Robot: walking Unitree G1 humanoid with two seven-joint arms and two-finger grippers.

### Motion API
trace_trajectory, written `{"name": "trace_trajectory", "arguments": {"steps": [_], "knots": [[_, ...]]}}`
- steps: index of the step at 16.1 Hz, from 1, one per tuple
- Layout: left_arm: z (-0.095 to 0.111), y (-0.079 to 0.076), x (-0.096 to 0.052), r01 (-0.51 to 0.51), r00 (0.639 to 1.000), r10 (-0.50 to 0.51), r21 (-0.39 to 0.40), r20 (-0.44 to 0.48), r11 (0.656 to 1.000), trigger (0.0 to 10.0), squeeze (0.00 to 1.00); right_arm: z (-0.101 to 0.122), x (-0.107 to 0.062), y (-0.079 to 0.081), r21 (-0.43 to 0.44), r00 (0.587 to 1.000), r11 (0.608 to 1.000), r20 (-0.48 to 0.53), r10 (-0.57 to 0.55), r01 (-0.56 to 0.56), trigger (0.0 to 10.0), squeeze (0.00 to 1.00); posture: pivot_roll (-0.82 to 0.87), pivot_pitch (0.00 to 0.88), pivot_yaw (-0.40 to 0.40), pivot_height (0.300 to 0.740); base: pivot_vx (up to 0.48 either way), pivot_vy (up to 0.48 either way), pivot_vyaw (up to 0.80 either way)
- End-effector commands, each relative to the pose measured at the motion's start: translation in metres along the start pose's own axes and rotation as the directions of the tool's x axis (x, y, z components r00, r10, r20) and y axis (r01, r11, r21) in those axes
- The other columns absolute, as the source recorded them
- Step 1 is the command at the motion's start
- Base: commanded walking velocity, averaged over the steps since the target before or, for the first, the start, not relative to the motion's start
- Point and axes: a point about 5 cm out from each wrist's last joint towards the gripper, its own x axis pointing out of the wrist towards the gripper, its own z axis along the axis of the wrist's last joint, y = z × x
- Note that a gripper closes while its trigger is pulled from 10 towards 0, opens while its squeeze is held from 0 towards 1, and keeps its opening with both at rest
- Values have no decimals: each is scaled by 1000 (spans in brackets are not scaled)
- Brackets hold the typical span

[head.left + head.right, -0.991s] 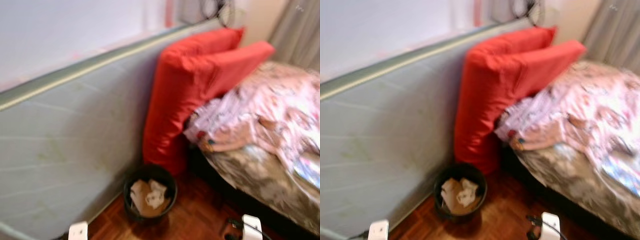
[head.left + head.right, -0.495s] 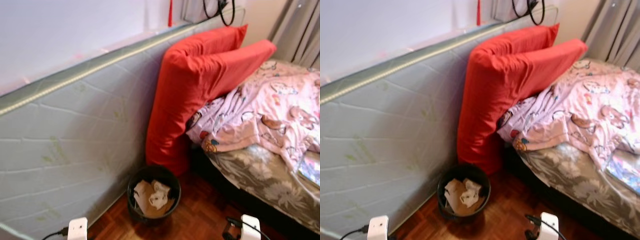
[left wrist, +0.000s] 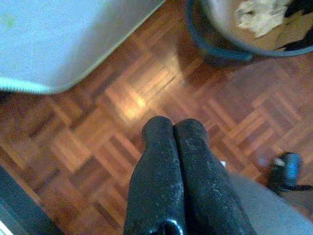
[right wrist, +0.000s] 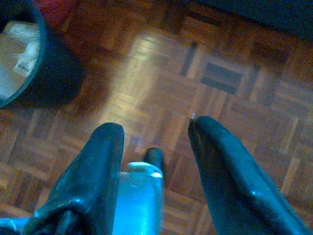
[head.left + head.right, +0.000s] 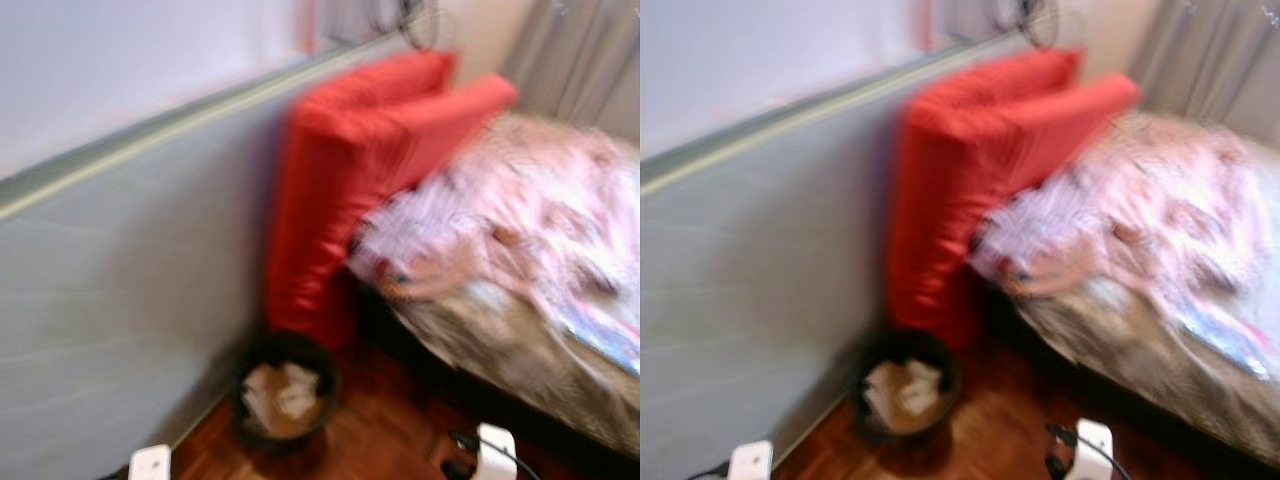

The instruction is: Clean up the room

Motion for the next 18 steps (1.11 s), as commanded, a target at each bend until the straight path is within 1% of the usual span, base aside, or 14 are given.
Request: {"name": "trace_trajectory", "arguments": {"steps": [1, 10, 18], "knots": [[-2, -11, 1, 30, 999, -30, -4, -12, 1000, 10000, 0, -2, -2, -10, 2, 1000, 1000, -3, -31, 31, 10000, 0, 45, 0, -17, 740, 0, -247, -769], [-6, -6, -1, 26, 999, -26, -6, -24, 1000, 10000, 0, 0, -2, -9, 14, 999, 999, 14, -32, 32, 10000, 0, 39, 0, -12, 740, 0, -247, 0], [-9, -7, -1, 30, 999, -30, -14, -30, 999, 10000, 0, 1, -2, -12, 6, 999, 999, 22, -47, 47, 10000, 0, 35, 0, -23, 740, 0, -248, 0]]}}
